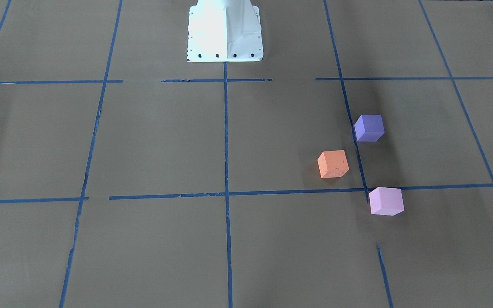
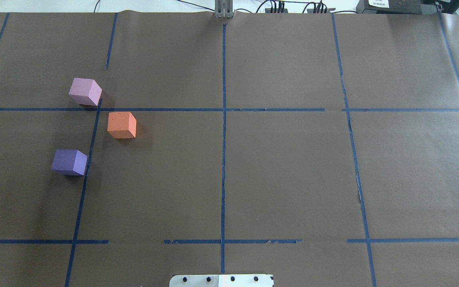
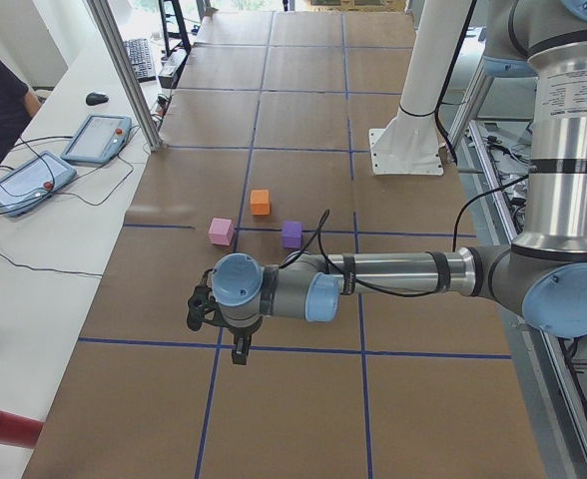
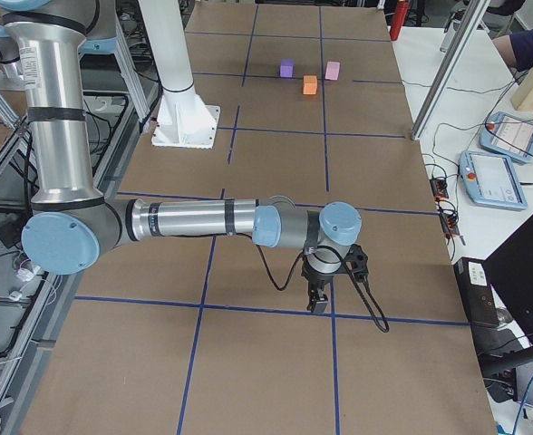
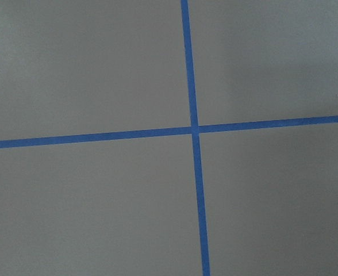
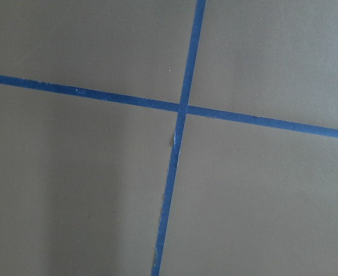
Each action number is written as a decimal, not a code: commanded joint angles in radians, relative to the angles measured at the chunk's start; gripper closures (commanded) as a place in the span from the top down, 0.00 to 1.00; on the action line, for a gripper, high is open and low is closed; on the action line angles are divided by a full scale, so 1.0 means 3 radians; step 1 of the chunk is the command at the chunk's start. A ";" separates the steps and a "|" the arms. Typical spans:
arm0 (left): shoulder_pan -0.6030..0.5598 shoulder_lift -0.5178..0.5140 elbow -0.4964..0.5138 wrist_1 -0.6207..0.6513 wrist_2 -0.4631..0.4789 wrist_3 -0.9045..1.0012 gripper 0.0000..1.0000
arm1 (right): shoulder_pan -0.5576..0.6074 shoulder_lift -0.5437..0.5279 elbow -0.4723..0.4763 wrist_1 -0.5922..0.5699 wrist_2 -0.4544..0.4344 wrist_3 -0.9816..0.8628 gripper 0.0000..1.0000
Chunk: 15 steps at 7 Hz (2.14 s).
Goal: Arrange blocks in a line
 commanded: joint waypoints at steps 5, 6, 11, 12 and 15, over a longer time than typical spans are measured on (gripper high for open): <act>0.0149 -0.0044 -0.0029 0.0014 -0.0019 -0.0057 1.00 | 0.0000 -0.0002 0.0000 0.0000 0.0000 0.0000 1.00; 0.0271 -0.0079 -0.0049 0.0014 -0.0024 -0.0138 1.00 | 0.0000 -0.0002 0.0000 0.0000 0.0000 0.0000 1.00; 0.1308 -0.0911 -0.0310 0.0019 0.0358 -0.1191 1.00 | 0.0005 -0.0002 0.0000 0.0000 0.0000 0.0000 1.00; 0.1452 -0.1055 -0.0295 0.0030 0.0355 -0.1552 1.00 | 0.0000 -0.0002 0.0000 0.0000 0.0000 0.0000 1.00; 0.2004 -0.1525 -0.0295 0.0258 0.0636 -0.2269 1.00 | 0.0000 -0.0002 0.0000 0.0000 0.0000 0.0000 1.00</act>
